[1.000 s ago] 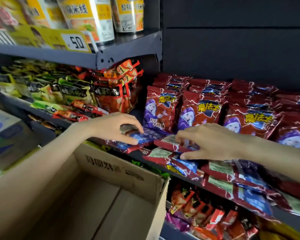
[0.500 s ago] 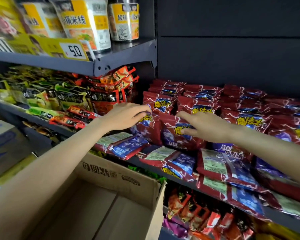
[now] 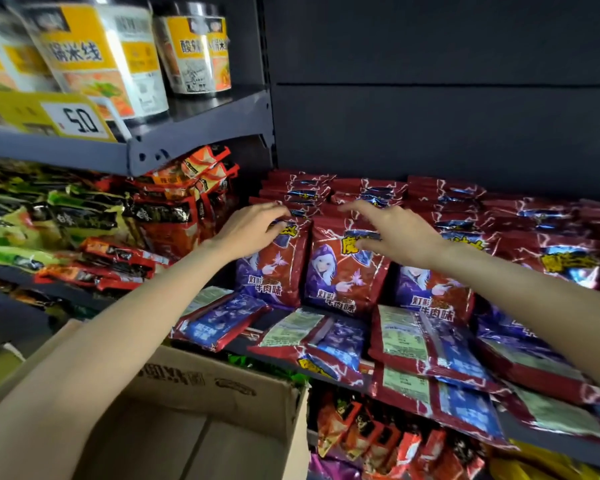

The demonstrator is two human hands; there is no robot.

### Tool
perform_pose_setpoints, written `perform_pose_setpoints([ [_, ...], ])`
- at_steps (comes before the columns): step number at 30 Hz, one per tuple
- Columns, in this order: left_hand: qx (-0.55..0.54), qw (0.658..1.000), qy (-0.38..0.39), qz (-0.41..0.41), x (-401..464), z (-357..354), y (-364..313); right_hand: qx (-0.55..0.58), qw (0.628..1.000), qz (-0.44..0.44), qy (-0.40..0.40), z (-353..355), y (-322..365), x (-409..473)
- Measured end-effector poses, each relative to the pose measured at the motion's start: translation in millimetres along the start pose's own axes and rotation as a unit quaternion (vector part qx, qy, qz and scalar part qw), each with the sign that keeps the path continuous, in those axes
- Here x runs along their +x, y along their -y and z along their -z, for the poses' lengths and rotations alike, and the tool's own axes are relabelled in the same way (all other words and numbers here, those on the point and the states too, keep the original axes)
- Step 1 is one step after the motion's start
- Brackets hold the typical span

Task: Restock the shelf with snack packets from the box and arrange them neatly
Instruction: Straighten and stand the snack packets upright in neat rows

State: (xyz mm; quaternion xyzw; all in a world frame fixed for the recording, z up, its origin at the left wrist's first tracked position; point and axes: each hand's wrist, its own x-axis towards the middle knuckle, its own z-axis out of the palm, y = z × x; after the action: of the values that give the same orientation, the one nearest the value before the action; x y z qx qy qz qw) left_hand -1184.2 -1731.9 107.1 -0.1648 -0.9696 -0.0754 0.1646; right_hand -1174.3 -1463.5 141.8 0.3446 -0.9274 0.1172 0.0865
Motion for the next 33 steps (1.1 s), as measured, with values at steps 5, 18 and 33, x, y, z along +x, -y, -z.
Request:
perform_pose_setpoints([
  [5,-0.018,0.999,-0.036,-0.006,2,-6,2,-0.022,0.999,0.021,0.013,-1,-11,16],
  [18,0.037,0.992,-0.111,-0.043,-15,-2,-4,-0.204,0.970,0.109,-0.078,-25,-5,12],
  [33,0.159,0.981,0.097,-0.051,-36,-21,5,-0.286,0.923,0.212,0.149,-40,-22,4],
])
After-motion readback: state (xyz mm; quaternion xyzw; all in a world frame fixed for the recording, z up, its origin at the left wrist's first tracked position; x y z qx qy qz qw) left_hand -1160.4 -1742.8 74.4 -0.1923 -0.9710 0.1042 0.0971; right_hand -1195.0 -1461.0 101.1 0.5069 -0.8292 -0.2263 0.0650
